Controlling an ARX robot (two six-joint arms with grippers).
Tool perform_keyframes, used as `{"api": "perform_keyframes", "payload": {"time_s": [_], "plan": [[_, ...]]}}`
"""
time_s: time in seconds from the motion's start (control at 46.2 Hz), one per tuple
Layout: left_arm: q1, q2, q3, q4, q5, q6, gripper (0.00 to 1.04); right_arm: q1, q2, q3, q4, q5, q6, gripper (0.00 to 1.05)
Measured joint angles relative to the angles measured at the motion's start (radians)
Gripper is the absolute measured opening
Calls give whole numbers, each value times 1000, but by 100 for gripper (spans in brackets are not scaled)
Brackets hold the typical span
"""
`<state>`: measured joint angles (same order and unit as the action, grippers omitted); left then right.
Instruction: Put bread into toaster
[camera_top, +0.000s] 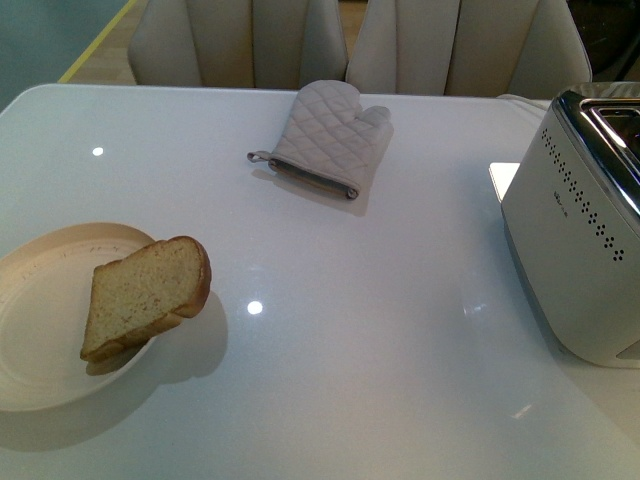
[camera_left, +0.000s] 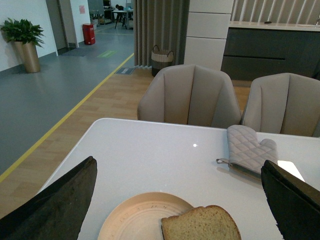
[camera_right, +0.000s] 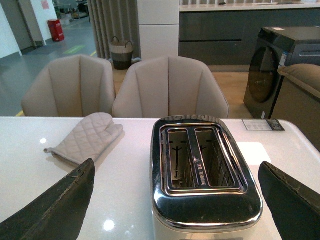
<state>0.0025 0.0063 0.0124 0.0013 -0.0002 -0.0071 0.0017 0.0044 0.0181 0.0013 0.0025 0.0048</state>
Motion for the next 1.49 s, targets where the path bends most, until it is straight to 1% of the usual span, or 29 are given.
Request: {"api": "perform_keyframes", "payload": {"time_s": [0.411, 0.433, 0.519, 0.541, 0.584, 0.628, 0.649, 0.693, 0.736, 0.758, 0.801, 0.844, 0.887, 0.931, 1.017, 1.19, 1.255, 1.342, 1.494], "plan": [[0, 1, 0, -2, 1, 0, 98, 0, 0, 0, 0, 0, 0, 96], [1, 16, 11, -35, 11, -22, 98, 0, 0, 0, 0, 0, 0, 96], [1, 175, 124, -276, 68, -143, 98, 0, 0, 0, 0, 0, 0, 96], [-1, 220, 144, -304, 85, -174, 98, 0, 0, 0, 0, -2, 0, 96], [-4, 283, 166, -309, 95, -220, 98, 0, 0, 0, 0, -2, 0, 96], [-2, 366, 195, -283, 124, -250, 98, 0, 0, 0, 0, -2, 0, 96], [5, 431, 218, -250, 156, -266, 98, 0, 0, 0, 0, -2, 0, 96], [26, 549, 252, -167, 188, -275, 98, 0, 0, 0, 0, -2, 0, 96], [72, 708, 283, -43, 213, -275, 98, 0, 0, 0, 0, -2, 0, 96], [90, 767, 296, -6, 217, -276, 98, 0, 0, 0, 0, -2, 0, 96], [148, 956, 342, 102, 211, -275, 98, 0, 0, 0, 0, -2, 0, 96], [190, 1119, 383, 175, 179, -262, 98, 0, 0, 0, 0, -1, 0, 96], [223, 1273, 422, 226, 143, -236, 98, 0, 0, 0, 0, -1, 0, 96], [257, 1437, 463, 269, 139, -216, 98, 0, 0, 0, 0, -2, 0, 96], [305, 1656, 514, 327, 140, -177, 98, 0, 0, 0, 0, -2, 0, 96], [354, 1879, 578, 380, 157, -115, 98, 0, 0, 0, 0, -2, 0, 96], [372, 1997, 629, 412, 162, -96, 98, 0, 0, 0, 0, -1, 0, 96], [381, 2094, 683, 431, 165, -85, 98, 0, 0, 0, 0, -2, 0, 96], [374, 2235, 776, 431, 142, -56, 98, 0, 0, 0, 0, -2, 0, 96]]}}
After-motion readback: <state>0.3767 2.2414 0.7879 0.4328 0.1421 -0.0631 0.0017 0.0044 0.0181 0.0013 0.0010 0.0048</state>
